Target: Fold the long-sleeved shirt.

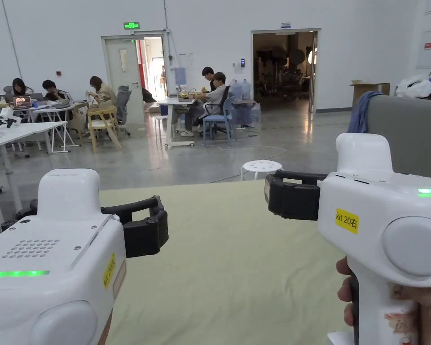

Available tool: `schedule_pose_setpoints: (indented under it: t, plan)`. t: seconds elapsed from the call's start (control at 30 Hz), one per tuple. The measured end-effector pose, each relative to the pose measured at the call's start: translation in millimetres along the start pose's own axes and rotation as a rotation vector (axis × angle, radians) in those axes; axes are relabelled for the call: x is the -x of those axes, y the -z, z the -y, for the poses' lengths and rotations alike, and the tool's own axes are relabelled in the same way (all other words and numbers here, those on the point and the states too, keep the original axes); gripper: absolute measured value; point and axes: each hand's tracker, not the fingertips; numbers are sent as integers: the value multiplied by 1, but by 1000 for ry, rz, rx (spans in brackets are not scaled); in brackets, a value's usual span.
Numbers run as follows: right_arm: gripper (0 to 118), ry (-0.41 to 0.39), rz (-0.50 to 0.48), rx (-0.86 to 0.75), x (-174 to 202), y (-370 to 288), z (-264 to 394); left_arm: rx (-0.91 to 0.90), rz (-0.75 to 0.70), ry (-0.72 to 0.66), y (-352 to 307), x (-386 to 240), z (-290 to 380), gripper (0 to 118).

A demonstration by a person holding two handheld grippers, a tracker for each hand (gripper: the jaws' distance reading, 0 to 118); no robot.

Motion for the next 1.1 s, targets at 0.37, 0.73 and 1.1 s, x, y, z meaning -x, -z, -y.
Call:
schedule_pose_setpoints:
  t: [0.37, 0.73, 1.1]
  plan:
    - [118, 10, -1, -1, -2, -3, -3, -13, 12, 23, -2, -4, -3, 118]
    - [118, 4, -3, 0, 1, -2, -4, -8, -2, 30, -1, -2, -2, 118]
    - [118, -6, 6, 4, 4, -3, -1, 2, 13, 20, -1, -2, 0, 118]
